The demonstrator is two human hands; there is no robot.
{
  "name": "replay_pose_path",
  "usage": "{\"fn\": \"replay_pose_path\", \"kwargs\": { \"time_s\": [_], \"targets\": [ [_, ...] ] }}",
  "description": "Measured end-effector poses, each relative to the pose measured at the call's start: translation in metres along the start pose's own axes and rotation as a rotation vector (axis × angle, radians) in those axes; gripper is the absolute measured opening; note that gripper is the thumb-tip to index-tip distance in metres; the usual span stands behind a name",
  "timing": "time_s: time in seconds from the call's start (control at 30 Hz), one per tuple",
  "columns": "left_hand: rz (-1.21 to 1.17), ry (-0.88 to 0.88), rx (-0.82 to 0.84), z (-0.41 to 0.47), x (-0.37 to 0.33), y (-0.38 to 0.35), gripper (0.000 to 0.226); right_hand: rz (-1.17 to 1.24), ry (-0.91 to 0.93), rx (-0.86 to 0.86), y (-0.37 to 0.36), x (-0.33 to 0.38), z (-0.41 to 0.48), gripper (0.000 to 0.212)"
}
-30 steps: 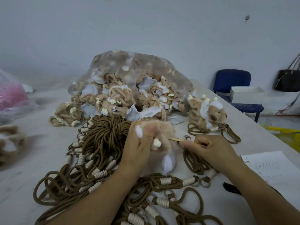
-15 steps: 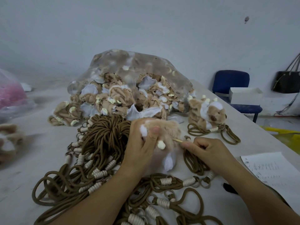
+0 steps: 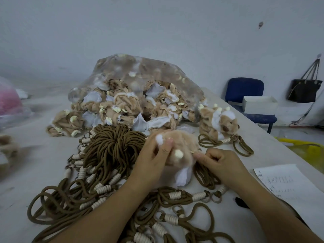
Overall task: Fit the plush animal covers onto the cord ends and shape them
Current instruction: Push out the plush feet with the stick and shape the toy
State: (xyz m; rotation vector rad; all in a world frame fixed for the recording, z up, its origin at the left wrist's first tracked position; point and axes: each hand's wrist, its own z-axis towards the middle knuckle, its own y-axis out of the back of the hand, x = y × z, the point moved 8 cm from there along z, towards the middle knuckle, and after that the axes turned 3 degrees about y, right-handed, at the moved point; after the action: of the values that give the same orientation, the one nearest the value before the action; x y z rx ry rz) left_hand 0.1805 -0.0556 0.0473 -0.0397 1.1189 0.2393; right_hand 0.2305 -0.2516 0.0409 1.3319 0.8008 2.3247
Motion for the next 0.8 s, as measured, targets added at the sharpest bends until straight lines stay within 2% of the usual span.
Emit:
{"fn": "replay_pose_path", "kwargs": {
  "time_s": [0.13, 0.3, 0.47, 0.57, 0.8],
  "targets": [
    [-0.054, 0.116, -0.058, 0.002, 0.012, 0.008, 0.019, -0.204, -0.013, -0.025, 0.011, -0.004, 0.004, 0.073],
    [-0.112, 0.213, -0.133, 0.004, 0.025, 0.014, 0.011, -0.272, 0.004, -0.039, 0.01, -0.002, 0.005, 0.076],
    [0.093, 0.005, -0.182, 0.003, -0.002, 0.021, 0.019, -0.204, -0.047, -0.031, 0.007, -0.008, 0.005, 0.071],
    [0.137, -0.103, -0.175, 0.001, -0.015, 0.019, 0.019, -0.175, -0.061, -0.02, 0.004, -0.011, 0.005, 0.066],
    [0.053, -0.07, -0.199, 0.0, -0.009, 0.021, 0.006, 0.012, 0.001, -0.041, -0.005, -0.006, 0.003, 0.066]
  ]
}}
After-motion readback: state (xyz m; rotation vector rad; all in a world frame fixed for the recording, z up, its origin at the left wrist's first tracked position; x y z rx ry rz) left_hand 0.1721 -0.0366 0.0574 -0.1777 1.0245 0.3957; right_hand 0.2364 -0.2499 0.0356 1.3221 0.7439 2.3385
